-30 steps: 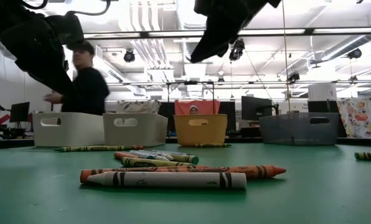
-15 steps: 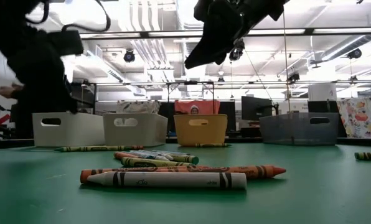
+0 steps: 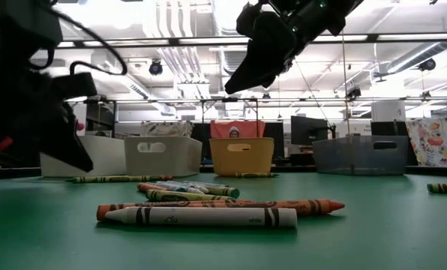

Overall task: Sort crayons
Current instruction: Put the green crayon into the gray bin

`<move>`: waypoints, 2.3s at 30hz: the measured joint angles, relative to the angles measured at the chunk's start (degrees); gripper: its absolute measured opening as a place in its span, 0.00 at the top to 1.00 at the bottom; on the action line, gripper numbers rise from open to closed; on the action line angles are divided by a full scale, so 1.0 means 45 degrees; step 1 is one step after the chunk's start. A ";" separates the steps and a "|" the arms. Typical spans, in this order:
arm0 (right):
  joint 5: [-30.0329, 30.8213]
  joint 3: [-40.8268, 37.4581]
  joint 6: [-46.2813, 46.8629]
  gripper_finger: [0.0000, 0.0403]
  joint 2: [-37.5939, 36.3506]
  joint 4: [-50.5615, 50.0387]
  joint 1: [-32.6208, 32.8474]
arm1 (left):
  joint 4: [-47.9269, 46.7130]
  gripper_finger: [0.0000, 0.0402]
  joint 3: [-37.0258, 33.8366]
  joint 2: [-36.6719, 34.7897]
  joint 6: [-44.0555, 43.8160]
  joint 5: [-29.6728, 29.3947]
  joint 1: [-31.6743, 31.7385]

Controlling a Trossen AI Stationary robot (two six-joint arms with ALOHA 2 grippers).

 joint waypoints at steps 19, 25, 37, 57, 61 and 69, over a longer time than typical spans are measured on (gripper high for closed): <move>0.0000 0.0049 0.0044 0.76 0.0000 0.0081 0.0000 | 0.1307 0.68 -0.1004 0.0817 -0.0439 -0.0431 -0.0019; -0.0005 0.0049 0.0079 0.76 0.0000 0.0080 0.0000 | 0.1296 0.77 -0.1004 0.1014 -0.0826 -0.0386 -0.0019; -0.0010 0.0064 0.0221 0.76 0.0000 0.0077 0.0005 | 0.1119 0.82 -0.0980 0.0961 -0.1866 -0.0304 0.0000; -0.0019 0.0068 0.0500 0.76 0.0005 0.0072 0.0010 | 0.0011 1.00 -0.0337 0.0817 -0.1672 -0.0156 0.0005; -0.0019 0.0068 0.0495 0.76 0.0005 0.0072 0.0010 | -0.1460 1.00 0.0317 0.0718 -0.1686 -0.0091 0.0005; -0.0019 0.0068 0.0486 0.76 0.0005 0.0071 0.0010 | -0.3622 1.00 0.2018 0.0665 -0.1245 -0.0217 0.0005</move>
